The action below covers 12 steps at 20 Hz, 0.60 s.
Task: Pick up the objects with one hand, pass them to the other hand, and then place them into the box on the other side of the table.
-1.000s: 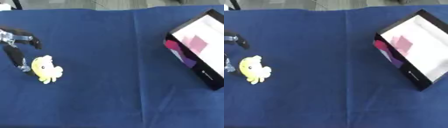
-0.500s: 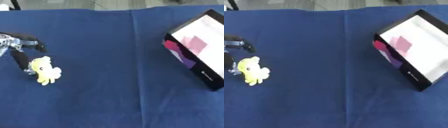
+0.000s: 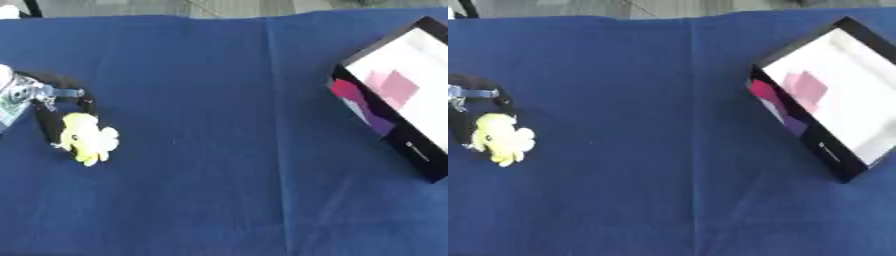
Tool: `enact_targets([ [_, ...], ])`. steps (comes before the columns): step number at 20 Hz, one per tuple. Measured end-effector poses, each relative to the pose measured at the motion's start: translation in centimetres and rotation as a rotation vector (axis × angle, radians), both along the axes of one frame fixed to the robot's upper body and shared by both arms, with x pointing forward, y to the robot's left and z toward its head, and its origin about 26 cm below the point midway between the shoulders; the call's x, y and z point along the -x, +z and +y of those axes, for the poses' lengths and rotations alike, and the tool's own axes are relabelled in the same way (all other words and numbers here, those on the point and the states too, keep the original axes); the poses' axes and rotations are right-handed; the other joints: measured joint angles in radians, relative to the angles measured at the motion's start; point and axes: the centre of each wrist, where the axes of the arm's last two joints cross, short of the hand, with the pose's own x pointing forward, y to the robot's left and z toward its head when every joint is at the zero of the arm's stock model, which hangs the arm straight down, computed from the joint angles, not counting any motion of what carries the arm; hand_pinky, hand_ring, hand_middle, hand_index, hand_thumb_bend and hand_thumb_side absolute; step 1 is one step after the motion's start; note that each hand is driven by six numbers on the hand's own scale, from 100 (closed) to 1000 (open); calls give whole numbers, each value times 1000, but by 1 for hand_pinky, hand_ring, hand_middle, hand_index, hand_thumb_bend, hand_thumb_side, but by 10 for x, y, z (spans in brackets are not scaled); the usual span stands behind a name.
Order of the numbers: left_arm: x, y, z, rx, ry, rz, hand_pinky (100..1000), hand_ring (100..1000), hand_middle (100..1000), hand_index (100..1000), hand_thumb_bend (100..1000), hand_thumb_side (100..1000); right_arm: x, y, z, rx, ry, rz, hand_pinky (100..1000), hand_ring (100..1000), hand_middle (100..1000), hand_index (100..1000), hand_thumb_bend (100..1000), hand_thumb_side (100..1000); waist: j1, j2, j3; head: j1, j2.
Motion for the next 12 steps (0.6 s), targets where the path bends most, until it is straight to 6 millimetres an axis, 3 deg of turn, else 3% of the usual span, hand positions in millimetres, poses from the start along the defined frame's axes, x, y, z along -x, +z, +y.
enact_targets([
  [5, 1, 3, -4, 10, -4, 19, 814, 766, 622, 630, 129, 127, 0, 1, 0, 2, 3, 5, 661, 812, 770, 795, 100, 289, -1, 0, 6, 0, 0],
  [8, 8, 14, -13, 50, -41, 11, 807, 746, 605, 618, 100, 133, 0, 1, 1, 3, 6, 7, 662, 812, 770, 796, 100, 286, -1, 0, 11, -4, 0],
  [12, 27, 44, -25, 138, -88, -47, 793, 696, 563, 600, 100, 165, -1, -1, 2, 10, 11, 23, 661, 811, 768, 796, 100, 266, 1, -5, 19, -14, 0],
])
